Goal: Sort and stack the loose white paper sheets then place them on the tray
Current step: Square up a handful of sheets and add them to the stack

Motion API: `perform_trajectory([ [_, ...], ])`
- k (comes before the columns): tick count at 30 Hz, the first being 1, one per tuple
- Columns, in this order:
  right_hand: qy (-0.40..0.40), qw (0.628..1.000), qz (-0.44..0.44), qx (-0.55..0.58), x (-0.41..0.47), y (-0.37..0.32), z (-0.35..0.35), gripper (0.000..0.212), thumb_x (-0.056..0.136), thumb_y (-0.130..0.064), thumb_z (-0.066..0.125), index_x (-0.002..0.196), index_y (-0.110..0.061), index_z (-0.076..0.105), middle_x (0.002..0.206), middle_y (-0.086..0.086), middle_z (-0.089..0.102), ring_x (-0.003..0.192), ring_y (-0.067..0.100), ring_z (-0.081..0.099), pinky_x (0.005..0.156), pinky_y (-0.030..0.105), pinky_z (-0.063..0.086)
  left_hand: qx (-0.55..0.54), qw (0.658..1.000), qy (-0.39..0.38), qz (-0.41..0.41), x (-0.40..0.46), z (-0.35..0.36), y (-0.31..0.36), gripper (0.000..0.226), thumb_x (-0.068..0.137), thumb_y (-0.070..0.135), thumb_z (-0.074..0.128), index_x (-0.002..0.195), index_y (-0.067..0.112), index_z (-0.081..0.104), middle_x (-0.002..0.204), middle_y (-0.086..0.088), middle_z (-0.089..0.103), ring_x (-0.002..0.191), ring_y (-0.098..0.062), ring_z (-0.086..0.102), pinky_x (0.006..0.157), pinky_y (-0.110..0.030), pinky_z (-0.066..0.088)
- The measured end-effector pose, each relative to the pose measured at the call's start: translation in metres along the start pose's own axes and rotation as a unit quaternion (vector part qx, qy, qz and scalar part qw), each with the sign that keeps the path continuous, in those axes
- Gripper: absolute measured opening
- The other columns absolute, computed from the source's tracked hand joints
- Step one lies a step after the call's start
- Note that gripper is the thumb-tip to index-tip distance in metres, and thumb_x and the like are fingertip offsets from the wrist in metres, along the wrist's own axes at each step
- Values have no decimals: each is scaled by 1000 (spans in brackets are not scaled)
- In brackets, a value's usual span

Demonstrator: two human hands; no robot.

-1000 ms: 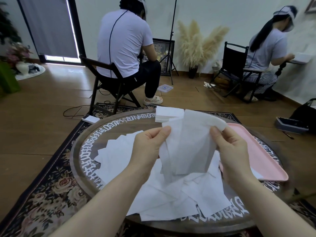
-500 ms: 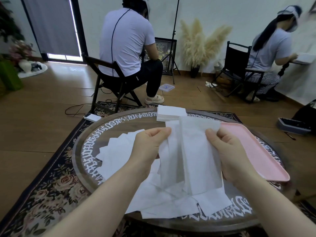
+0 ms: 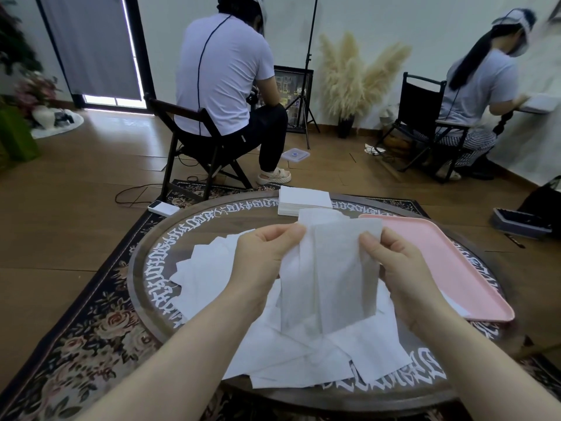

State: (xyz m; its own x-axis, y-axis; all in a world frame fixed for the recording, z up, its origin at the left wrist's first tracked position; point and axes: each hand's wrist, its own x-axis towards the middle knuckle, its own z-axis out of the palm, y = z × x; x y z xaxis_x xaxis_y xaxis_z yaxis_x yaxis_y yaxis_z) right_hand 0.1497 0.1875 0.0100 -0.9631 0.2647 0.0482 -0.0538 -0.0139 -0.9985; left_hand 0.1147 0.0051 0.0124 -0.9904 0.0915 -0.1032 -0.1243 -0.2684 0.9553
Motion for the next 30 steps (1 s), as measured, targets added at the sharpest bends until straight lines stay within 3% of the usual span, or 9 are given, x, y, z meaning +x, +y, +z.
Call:
perform_trajectory([
  [9,-21,999,16,24,2,2,-4,22,95,-21,59,106,-4,68,95,10,73,81,19,66,71,30,49,-36,999,23,25,0,0,3,7,82,17,76,74,17,76,74,-1,76,57,-8,66,47,-15,46],
  [13,-12,1000,1,26,3,4,-5,17,95,-22,60,102,-10,70,97,9,75,83,20,68,72,32,52,-25,998,25,42,-1,0,2,7,87,18,71,84,16,77,79,1,76,61,-6,66,49,-14,45],
  [15,26,999,-20,26,4,4,-6,13,97,-21,59,99,-15,70,96,6,76,84,21,68,76,37,53,-17,997,48,57,1,-2,1,11,90,13,68,90,19,77,89,2,77,72,-7,67,57,-16,49],
  [17,74,995,-61,1,6,3,-10,11,98,-22,59,95,-17,69,92,3,76,82,20,67,77,39,52,-6,995,79,67,5,-6,2,19,90,6,64,94,21,75,101,0,76,89,-14,69,77,-27,55],
  [19,105,987,-115,-29,6,-1,-14,11,98,-22,58,91,-19,66,85,0,72,77,15,63,73,34,50,12,991,105,79,7,-9,5,23,91,3,62,98,21,74,106,-3,75,101,-21,69,95,-39,54],
  [21,130,975,-171,-65,6,-5,-18,13,99,-22,57,87,-19,62,74,-8,64,67,6,55,61,20,45,38,987,120,102,6,-11,8,25,91,3,59,98,22,75,105,-2,75,104,-21,69,98,-42,52],
  [23,123,960,-221,-123,3,-6,-18,15,100,-21,56,86,-17,59,69,-4,58,62,6,48,53,14,36,77,983,113,120,3,-9,10,29,90,2,57,93,24,76,102,1,76,98,-17,68,95,-37,53],
  [26,46,954,-249,-162,-3,-4,-6,16,100,-18,56,85,-16,58,71,-2,57,65,8,47,56,19,35,136,987,53,73,-4,-2,6,35,86,-1,54,84,24,78,89,5,76,74,-15,60,73,-28,49],
  [30,-35,934,-272,-230,-11,-2,11,12,94,-20,51,86,-22,60,77,-10,61,69,4,53,60,15,37,106,994,-34,-20,-11,7,7,15,84,20,67,74,15,76,69,2,63,64,-16,52,59,-24,42],
])
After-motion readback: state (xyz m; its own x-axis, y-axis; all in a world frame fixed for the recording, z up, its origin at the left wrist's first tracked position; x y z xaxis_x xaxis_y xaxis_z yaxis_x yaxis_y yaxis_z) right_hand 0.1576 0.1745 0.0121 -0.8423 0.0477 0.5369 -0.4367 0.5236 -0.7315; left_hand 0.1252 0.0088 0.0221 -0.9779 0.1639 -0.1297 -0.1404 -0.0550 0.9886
